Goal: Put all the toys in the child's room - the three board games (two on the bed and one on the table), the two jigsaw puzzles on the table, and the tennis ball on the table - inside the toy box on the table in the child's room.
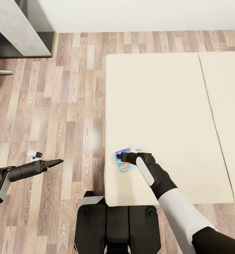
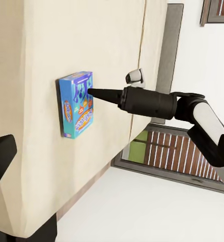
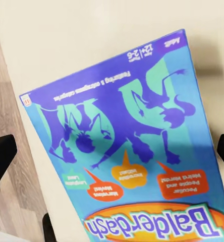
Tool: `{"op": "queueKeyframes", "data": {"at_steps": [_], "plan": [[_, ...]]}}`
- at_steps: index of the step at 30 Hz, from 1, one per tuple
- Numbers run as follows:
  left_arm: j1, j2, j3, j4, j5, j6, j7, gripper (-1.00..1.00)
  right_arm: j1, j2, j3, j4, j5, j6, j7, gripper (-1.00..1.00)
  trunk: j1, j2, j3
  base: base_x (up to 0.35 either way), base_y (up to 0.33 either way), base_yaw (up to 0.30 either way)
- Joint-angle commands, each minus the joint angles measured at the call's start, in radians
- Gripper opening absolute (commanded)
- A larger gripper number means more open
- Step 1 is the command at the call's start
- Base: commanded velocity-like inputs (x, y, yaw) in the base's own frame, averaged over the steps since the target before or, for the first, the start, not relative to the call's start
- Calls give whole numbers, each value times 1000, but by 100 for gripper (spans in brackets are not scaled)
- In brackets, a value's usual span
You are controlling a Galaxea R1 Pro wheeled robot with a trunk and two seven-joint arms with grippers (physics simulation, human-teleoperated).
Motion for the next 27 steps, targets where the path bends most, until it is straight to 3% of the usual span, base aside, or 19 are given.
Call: {"op": "queueKeyframes", "data": {"at_steps": [1,27], "plan": [[0,0,0,0,0,11,-4,100,0,0,2,1,-11,3,-10,100,1,-2,-1,0,0,0],[0,0,-1,0,0,11,-4,100,0,0,2,33,-12,6,-12,100,1,-2,-1,-11,16,0]]}}
